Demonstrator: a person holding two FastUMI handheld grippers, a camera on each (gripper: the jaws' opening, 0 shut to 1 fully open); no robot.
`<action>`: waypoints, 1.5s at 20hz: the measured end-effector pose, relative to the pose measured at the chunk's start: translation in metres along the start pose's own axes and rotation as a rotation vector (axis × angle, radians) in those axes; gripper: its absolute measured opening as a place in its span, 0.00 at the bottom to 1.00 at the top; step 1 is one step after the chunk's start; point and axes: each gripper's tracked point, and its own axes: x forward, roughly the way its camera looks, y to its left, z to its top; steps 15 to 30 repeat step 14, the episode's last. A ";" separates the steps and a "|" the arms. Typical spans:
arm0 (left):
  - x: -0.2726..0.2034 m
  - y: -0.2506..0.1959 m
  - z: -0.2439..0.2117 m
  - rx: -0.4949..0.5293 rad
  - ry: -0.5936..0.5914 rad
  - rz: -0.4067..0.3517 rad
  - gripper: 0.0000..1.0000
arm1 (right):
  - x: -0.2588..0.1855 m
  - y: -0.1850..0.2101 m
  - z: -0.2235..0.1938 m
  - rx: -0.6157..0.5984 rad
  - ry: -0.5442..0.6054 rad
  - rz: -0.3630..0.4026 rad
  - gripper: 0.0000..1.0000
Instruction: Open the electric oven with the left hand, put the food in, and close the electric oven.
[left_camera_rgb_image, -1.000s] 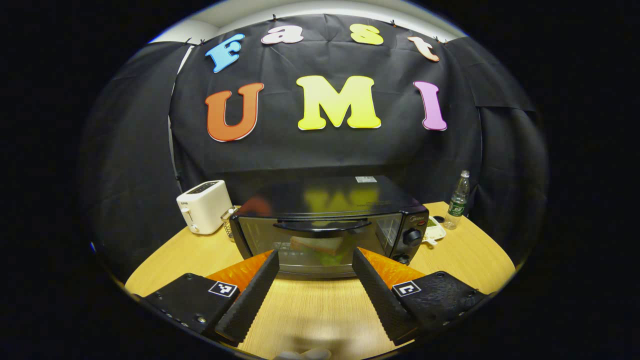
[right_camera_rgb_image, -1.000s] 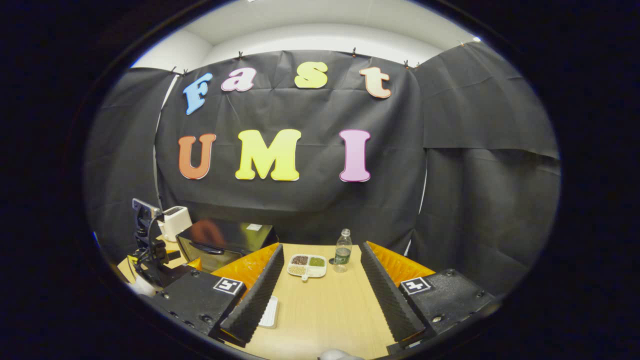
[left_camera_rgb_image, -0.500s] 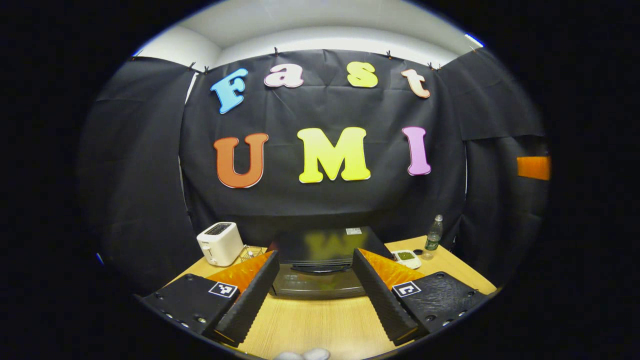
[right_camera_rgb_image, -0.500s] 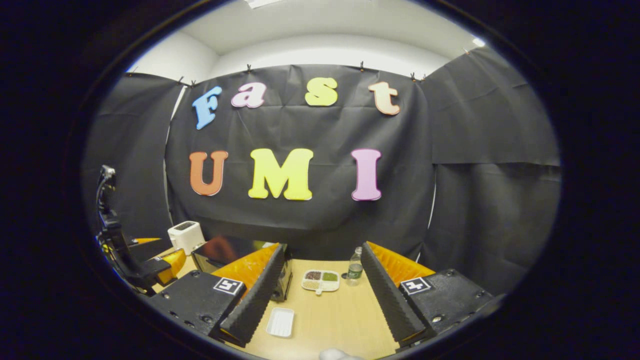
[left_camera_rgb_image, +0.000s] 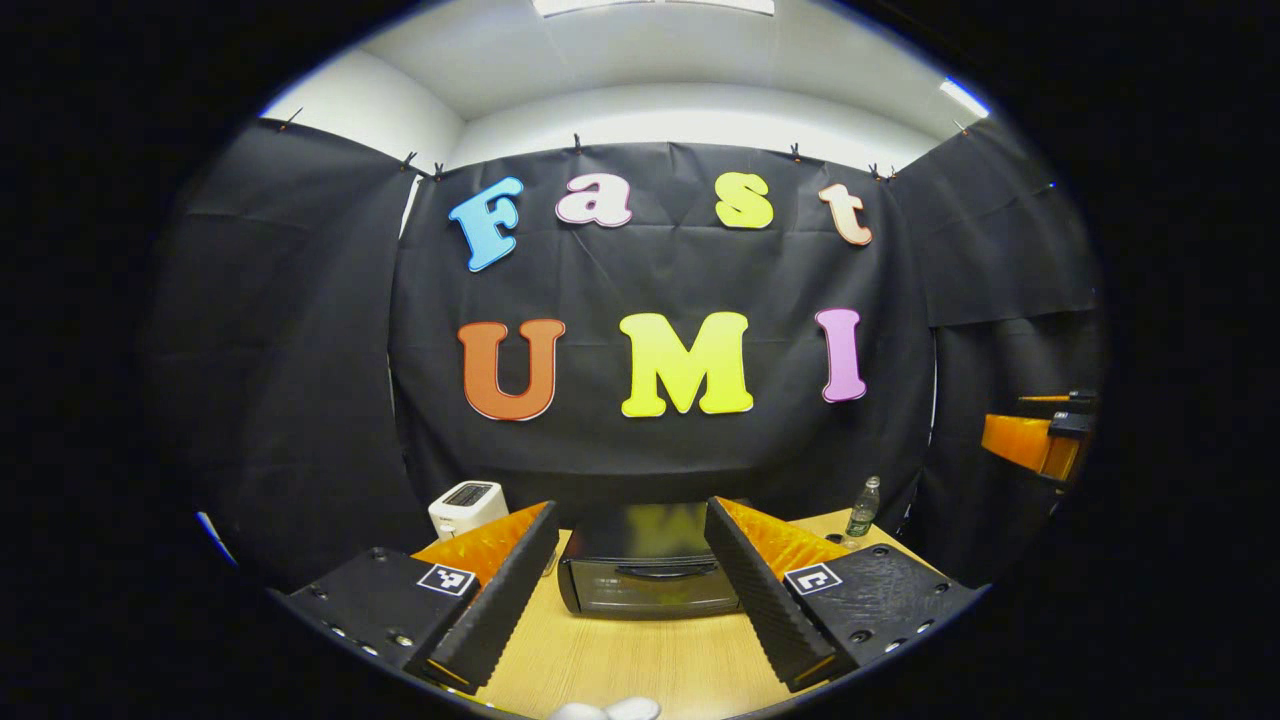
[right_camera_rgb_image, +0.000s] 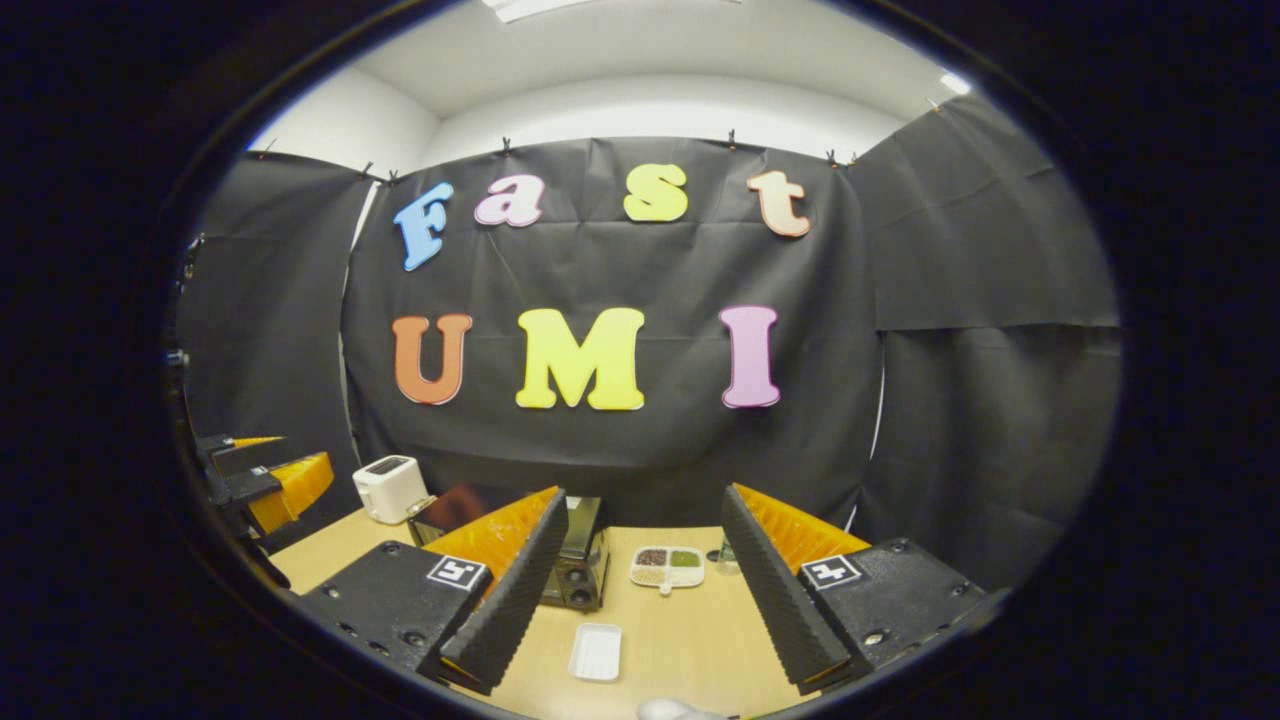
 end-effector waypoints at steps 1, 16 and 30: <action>-0.003 0.001 0.004 0.004 -0.009 -0.002 0.96 | 0.000 0.001 -0.001 0.004 0.002 0.001 0.97; -0.011 -0.003 0.017 0.017 -0.026 -0.031 0.96 | -0.004 -0.004 0.004 0.007 -0.004 -0.019 0.97; -0.011 -0.003 0.017 0.017 -0.026 -0.031 0.96 | -0.004 -0.004 0.004 0.007 -0.004 -0.019 0.97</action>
